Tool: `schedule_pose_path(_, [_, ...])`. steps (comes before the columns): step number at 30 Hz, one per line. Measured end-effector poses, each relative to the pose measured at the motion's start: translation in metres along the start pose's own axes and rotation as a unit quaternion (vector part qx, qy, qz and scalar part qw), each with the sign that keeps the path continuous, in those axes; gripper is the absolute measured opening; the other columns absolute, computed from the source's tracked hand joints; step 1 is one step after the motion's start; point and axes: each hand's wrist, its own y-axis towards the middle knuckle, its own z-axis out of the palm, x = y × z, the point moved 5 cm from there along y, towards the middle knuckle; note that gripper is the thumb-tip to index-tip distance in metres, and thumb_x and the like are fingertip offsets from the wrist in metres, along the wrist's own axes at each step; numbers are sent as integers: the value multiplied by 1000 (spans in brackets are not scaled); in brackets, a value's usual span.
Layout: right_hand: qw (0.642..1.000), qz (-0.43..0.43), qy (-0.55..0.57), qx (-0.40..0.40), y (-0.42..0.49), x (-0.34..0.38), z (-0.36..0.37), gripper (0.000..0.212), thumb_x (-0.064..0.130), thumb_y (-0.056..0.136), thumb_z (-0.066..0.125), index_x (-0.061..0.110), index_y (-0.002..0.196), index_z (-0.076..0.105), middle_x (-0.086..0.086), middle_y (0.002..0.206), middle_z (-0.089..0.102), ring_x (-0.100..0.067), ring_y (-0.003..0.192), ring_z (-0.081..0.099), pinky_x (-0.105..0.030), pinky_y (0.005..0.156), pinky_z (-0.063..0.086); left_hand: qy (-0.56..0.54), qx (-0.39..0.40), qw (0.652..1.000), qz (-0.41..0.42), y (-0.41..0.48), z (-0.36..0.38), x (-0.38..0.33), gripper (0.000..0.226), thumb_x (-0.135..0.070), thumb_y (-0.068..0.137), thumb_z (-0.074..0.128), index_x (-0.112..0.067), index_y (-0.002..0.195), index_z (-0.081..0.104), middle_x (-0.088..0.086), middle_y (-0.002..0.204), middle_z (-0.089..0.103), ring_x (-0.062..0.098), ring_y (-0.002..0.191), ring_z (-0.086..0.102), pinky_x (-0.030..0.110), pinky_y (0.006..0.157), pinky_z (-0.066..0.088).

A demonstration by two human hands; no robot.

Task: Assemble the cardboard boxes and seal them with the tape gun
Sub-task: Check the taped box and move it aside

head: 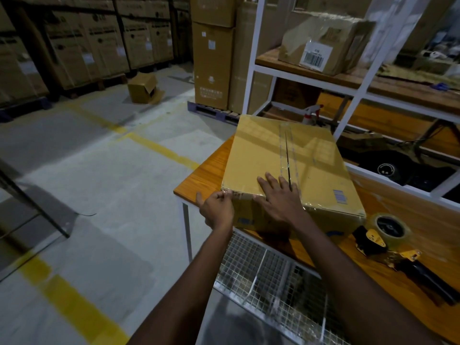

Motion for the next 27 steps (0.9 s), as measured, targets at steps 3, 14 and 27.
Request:
schedule_pose_path(3, [999, -10, -31, -23, -3, 1, 1, 74, 72, 93, 11, 33, 156, 6, 0, 166, 4, -34, 150, 9, -60, 118, 12, 116, -32, 982, 143, 8, -5, 3, 19, -39, 86, 72, -26, 76, 64, -1, 158, 27, 28, 143, 29, 58, 107, 30])
schedule_pose_path(14, [989, -31, -66, -131, -5, 3, 10, 65, 57, 99, 20, 16, 138, 52, -11, 145, 51, -38, 129, 51, -52, 102, 42, 381, 63, 726, 570, 61, -14, -39, 75, -66, 78, 61, -20, 134, 40, 18, 145, 38, 39, 135, 40, 60, 100, 36])
schedule_pose_path(27, [898, -15, 109, -427, -13, 4, 6, 60, 46, 83, 50, 20, 137, 44, -12, 151, 44, -35, 139, 39, -53, 114, 25, 529, 293, 544, 581, 75, 52, -33, 84, -72, 95, 9, -15, 154, 29, 14, 159, 29, 36, 146, 28, 58, 112, 32])
